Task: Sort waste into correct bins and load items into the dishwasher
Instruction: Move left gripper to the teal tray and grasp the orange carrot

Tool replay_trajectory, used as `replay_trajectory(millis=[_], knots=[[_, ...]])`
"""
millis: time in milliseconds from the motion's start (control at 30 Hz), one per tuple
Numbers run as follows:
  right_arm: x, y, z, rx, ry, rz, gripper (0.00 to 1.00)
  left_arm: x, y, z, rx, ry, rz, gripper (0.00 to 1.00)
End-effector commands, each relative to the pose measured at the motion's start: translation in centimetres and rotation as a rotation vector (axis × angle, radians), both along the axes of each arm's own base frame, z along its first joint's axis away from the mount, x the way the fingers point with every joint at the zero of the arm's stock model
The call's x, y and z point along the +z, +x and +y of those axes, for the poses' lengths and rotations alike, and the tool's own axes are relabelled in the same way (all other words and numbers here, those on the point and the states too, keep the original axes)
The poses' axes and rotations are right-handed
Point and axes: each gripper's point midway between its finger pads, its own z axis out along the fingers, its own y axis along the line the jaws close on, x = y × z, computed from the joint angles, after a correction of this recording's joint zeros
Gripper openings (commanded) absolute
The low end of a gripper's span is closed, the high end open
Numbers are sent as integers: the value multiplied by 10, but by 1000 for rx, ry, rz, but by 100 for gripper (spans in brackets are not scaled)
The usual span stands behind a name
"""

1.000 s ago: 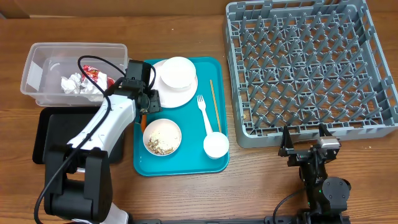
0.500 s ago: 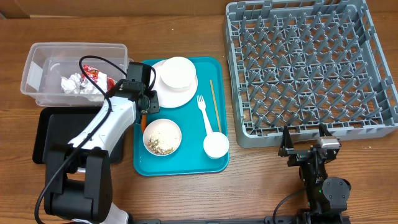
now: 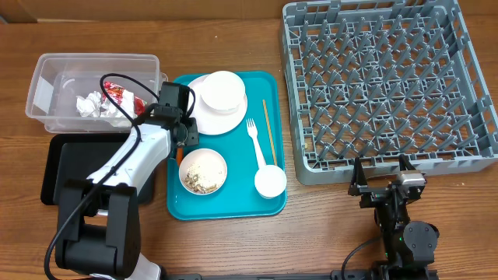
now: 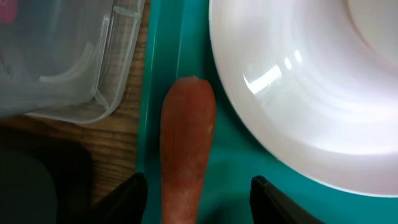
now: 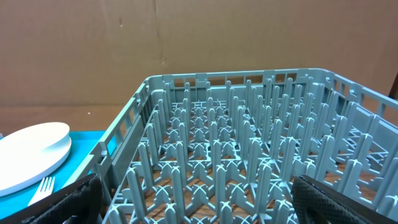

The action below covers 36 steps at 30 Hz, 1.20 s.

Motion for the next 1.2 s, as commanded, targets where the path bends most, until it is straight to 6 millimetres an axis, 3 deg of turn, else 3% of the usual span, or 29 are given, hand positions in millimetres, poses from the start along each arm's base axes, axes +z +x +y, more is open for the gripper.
replay_trajectory(millis=[0, 433, 933, 1167], knots=[[-1, 0, -1, -3, 0, -9, 100, -1, -2, 2, -14, 26, 0, 56], [-1, 0, -1, -3, 0, -9, 100, -26, -5, 6, -9, 54, 54, 57], [-1, 0, -1, -3, 0, -9, 100, -27, 0, 5, -8, 51, 38, 57], [-1, 0, -1, -3, 0, -9, 100, -31, -1, 5, -9, 52, 46, 64]])
